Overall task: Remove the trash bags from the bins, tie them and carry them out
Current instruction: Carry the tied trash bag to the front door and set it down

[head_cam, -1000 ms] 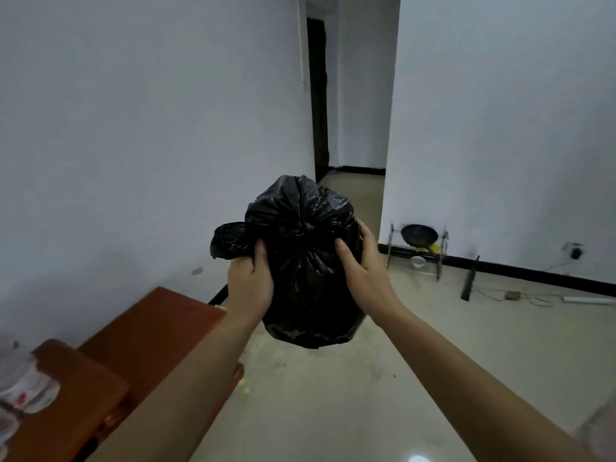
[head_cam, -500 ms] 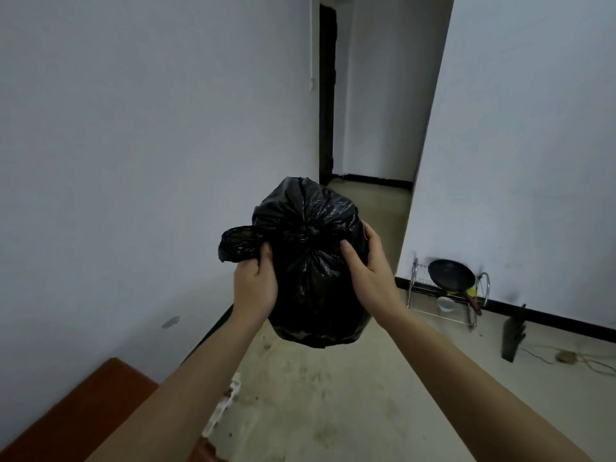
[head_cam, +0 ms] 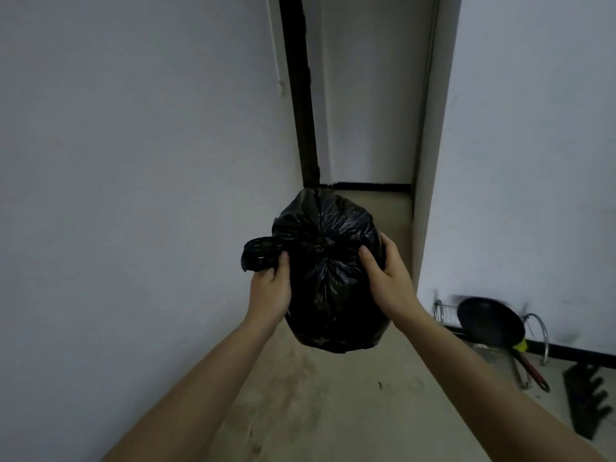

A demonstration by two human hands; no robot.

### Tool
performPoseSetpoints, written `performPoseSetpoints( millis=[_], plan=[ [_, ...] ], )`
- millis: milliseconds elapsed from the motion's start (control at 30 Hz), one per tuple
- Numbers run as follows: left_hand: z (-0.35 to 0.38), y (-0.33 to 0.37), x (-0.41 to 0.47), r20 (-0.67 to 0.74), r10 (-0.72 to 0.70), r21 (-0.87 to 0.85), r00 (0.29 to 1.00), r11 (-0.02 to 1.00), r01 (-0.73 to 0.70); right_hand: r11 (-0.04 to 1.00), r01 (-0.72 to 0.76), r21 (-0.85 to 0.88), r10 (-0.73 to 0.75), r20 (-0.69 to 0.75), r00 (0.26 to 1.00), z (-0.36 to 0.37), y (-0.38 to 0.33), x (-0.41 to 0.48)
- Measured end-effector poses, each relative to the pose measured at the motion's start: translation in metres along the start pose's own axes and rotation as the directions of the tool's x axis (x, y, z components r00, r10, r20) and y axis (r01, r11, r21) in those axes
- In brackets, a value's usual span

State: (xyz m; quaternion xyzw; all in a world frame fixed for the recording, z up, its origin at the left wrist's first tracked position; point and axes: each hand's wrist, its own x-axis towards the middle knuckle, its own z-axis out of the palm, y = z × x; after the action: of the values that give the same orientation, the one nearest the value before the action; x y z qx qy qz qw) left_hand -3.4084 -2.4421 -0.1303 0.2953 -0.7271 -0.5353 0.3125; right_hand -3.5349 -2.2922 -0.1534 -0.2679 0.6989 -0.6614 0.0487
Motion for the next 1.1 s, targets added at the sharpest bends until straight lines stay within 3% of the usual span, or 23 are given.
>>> performPoseSetpoints(
  millis=[200, 400, 633, 900, 1100],
  plan=[
    [0.017, 0.015, 0.191, 0.016, 0.021, -0.043, 1.0, 0.999, -0.021, 0.995, 0.1, -0.008, -0.1, -0.005, 0.995, 0.053, 0.012, 0.205],
    [0.046, -0.014, 0.364, 0.019, 0.034, -0.202, 0.999, 0.979, -0.03, 0.984, 0.179, -0.001, -0.179, -0.056, 0.982, 0.106, 0.043, 0.373],
    [0.082, -0.043, 0.579, 0.047, -0.021, -0.341, 0.999, 0.939, 0.036, 0.999, 0.043, 0.031, -0.041, -0.054, 0.998, 0.174, 0.079, 0.555],
    [0.157, -0.035, 0.792, 0.175, 0.007, -0.417, 0.984, 0.906, 0.068, 0.998, -0.03, 0.058, 0.038, -0.142, 0.989, 0.186, 0.131, 0.753],
    [0.237, -0.063, 0.958, 0.237, -0.018, -0.353, 0.971, 0.93, 0.103, 0.997, -0.036, 0.066, 0.046, -0.145, 0.988, 0.195, 0.213, 0.915]
  ],
)
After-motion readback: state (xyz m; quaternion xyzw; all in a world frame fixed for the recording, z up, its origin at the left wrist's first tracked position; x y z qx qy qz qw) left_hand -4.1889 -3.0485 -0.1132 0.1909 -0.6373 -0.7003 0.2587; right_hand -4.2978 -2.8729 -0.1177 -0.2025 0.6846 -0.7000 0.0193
